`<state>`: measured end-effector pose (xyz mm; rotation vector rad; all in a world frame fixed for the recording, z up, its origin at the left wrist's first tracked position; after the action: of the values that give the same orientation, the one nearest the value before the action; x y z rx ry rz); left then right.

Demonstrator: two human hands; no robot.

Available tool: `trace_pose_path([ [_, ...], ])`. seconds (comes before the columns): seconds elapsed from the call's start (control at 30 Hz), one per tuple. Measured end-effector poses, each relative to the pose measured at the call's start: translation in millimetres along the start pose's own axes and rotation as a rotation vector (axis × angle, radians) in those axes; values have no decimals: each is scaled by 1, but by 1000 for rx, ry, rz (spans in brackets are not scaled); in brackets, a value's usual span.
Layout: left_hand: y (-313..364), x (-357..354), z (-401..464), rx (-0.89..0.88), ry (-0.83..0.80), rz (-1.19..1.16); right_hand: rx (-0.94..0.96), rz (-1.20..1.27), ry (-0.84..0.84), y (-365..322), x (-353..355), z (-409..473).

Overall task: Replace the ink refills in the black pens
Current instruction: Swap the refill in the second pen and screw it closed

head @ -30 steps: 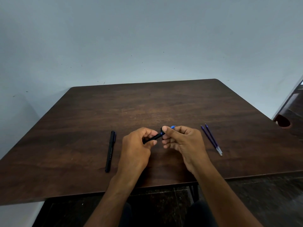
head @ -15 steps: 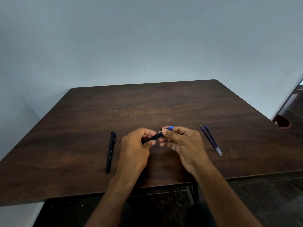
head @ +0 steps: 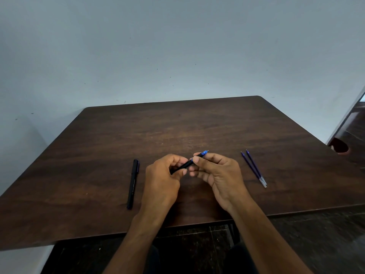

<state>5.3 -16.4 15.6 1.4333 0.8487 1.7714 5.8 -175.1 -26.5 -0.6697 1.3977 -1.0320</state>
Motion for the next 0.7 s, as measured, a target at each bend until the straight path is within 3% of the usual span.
trace_pose_path([
  [0.7,3,-1,-1,-18,-3,-11,8,-43,-22,-1,-3,-1],
])
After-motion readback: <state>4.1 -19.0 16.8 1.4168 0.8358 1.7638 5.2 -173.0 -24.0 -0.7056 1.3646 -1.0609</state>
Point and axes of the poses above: each hand's wrist, its own z-axis towards the middle knuckle, its own x-axis out of the back of the hand, y = z × x, the point moved 10 cm from there along z, towards the middle knuckle, and after that the axes turned 9 degrees about x, right-handed, at the moved point
